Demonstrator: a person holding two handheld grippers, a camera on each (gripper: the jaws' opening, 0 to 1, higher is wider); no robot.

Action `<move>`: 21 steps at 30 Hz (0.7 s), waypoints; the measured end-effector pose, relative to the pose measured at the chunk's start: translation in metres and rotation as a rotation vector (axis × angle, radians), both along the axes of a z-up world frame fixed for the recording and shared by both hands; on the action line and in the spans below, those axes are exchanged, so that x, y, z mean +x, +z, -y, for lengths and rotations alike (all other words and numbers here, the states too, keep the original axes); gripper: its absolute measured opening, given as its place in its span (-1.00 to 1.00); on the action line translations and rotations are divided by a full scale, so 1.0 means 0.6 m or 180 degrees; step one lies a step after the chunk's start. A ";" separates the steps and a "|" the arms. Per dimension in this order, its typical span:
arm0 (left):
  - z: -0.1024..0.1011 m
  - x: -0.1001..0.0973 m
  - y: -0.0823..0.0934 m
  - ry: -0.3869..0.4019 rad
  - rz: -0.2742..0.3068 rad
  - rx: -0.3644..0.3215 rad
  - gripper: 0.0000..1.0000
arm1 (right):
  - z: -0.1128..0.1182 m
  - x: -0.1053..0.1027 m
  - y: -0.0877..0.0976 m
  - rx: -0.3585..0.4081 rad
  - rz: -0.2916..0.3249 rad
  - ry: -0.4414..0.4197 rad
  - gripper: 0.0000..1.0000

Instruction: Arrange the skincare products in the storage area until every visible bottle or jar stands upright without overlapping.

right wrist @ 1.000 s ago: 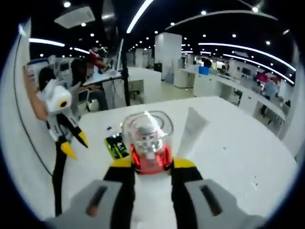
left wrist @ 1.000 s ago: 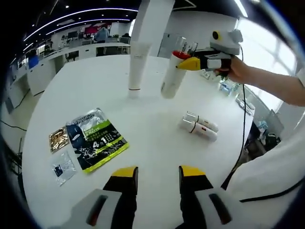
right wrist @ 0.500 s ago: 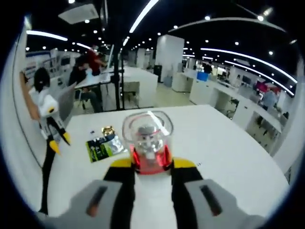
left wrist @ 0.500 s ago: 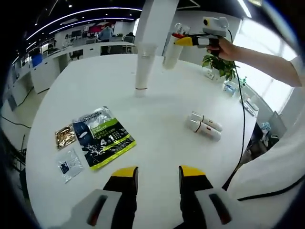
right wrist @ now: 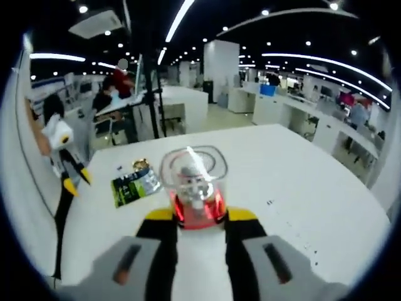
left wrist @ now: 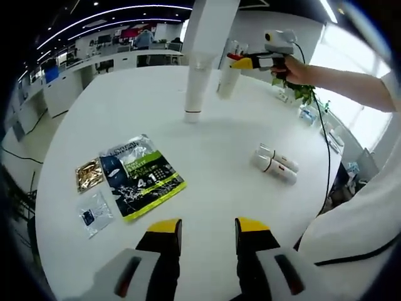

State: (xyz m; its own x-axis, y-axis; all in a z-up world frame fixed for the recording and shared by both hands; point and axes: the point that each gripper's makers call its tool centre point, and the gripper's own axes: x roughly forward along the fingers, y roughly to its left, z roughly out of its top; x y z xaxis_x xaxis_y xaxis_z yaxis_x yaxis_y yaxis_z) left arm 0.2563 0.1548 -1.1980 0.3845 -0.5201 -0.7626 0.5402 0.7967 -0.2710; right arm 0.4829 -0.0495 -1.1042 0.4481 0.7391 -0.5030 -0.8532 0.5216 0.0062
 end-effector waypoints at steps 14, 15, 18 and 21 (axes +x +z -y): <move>0.000 0.019 -0.006 0.0073 -0.0112 0.0014 -0.32 | -0.003 -0.012 -0.076 0.0057 -0.0226 0.0111 -0.49; 0.000 0.019 -0.006 0.0076 -0.0115 0.0016 -0.32 | -0.005 -0.014 -0.078 0.0067 -0.0241 0.0119 -0.49; -0.001 0.018 -0.010 0.0076 -0.0129 0.0039 -0.32 | -0.011 -0.018 -0.086 0.0086 -0.0258 0.0140 -0.49; -0.008 0.010 -0.020 0.0074 -0.0180 0.0095 -0.32 | -0.017 -0.019 -0.092 0.0124 -0.0270 0.0180 -0.49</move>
State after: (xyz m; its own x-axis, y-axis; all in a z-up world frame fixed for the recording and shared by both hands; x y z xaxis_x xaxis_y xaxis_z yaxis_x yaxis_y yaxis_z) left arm 0.2625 0.1598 -1.2098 0.3521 -0.4884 -0.7984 0.5060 0.8170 -0.2766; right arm 0.4713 -0.0392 -1.1595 0.3620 0.7817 -0.5078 -0.8768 0.4705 0.0991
